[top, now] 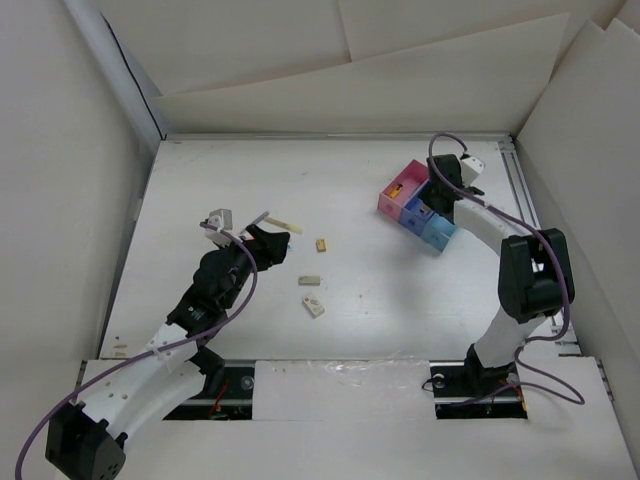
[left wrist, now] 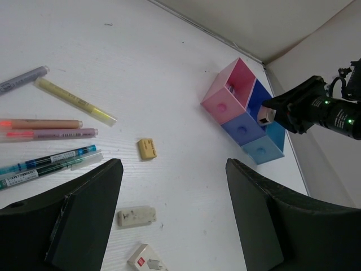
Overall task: Sort the stationery into containers
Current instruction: Place the stapler in the storage box, then pick up the stationery from the center of the board.
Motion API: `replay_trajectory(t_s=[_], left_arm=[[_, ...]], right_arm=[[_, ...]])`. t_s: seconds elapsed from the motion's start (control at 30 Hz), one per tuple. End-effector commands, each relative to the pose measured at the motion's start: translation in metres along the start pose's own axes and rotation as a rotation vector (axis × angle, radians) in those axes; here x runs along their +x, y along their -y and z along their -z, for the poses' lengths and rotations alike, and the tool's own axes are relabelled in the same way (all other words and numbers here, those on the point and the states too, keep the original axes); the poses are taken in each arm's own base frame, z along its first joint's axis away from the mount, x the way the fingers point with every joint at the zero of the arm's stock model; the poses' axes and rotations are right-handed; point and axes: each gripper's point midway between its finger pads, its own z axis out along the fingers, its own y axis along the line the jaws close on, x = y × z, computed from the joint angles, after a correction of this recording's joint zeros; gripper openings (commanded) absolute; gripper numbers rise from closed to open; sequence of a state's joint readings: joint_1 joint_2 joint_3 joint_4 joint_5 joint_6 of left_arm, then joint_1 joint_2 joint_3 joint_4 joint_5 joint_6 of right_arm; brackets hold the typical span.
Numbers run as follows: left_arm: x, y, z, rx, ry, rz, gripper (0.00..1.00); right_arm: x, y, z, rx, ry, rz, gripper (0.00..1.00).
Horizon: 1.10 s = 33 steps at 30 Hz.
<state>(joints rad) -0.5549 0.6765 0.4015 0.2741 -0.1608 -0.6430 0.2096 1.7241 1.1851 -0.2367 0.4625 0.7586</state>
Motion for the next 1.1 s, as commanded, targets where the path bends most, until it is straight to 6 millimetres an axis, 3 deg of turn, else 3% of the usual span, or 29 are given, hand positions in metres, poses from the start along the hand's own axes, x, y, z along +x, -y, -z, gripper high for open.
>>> replay_trajectory(t_s=[0.0, 0.13, 0.3, 0.4, 0.43, 0.57, 0.6, 0.63, 0.7, 0.73, 0.8, 0.83, 0.9, 0.97, 1.07], left_arm=[[-0.023, 0.023, 0.000, 0.073, 0.062, 0.003, 0.71], [-0.020, 0.022, -0.001, 0.067, 0.055, 0.001, 0.71], [-0.020, 0.022, -0.001, 0.067, 0.055, 0.001, 0.71], [-0.022, 0.020, -0.001, 0.060, 0.061, 0.002, 0.71], [-0.024, 0.022, 0.000, 0.065, 0.068, 0.003, 0.71], [-0.029, 0.021, 0.001, 0.056, 0.090, 0.007, 0.70], [-0.028, 0.017, 0.001, 0.038, 0.090, 0.005, 0.70], [-0.029, 0.017, 0.003, 0.040, 0.093, 0.006, 0.69], [-0.035, 0.016, 0.005, 0.030, 0.116, 0.010, 0.69], [-0.037, 0.015, 0.007, 0.023, 0.126, 0.011, 0.69], [-0.037, 0.010, 0.009, 0.010, 0.133, 0.011, 0.69], [-0.041, 0.011, 0.011, 0.010, 0.152, 0.016, 0.69], [-0.040, 0.007, 0.013, -0.001, 0.155, 0.015, 0.69], [-0.044, 0.007, 0.014, -0.001, 0.169, 0.018, 0.69], [-0.044, 0.007, 0.014, -0.001, 0.169, 0.018, 0.69]], right_arm=[[-0.031, -0.025, 0.005, -0.076, 0.069, -0.046, 0.46], [-0.036, -0.025, 0.012, -0.086, 0.080, -0.054, 0.64], [-0.048, -0.034, 0.037, -0.134, 0.107, -0.056, 0.67], [-0.038, -0.041, 0.066, -0.180, 0.105, -0.024, 0.50], [-0.033, -0.045, 0.075, -0.201, 0.103, -0.005, 0.35], [0.012, -0.086, 0.122, -0.384, 0.044, 0.103, 0.04], [0.036, -0.099, 0.138, -0.432, 0.013, 0.148, 0.02], [0.054, -0.106, 0.141, -0.445, -0.012, 0.181, 0.02], [0.093, -0.123, 0.158, -0.506, -0.069, 0.266, 0.11], [0.103, -0.133, 0.163, -0.525, -0.079, 0.283, 0.20], [0.140, -0.138, 0.159, -0.516, -0.131, 0.355, 0.45], [0.160, -0.144, 0.166, -0.536, -0.151, 0.401, 0.53], [0.189, -0.150, 0.159, -0.519, -0.188, 0.459, 0.64], [0.205, -0.165, 0.165, -0.541, -0.199, 0.496, 0.68], [0.228, -0.167, 0.150, -0.507, -0.215, 0.548, 0.68]])
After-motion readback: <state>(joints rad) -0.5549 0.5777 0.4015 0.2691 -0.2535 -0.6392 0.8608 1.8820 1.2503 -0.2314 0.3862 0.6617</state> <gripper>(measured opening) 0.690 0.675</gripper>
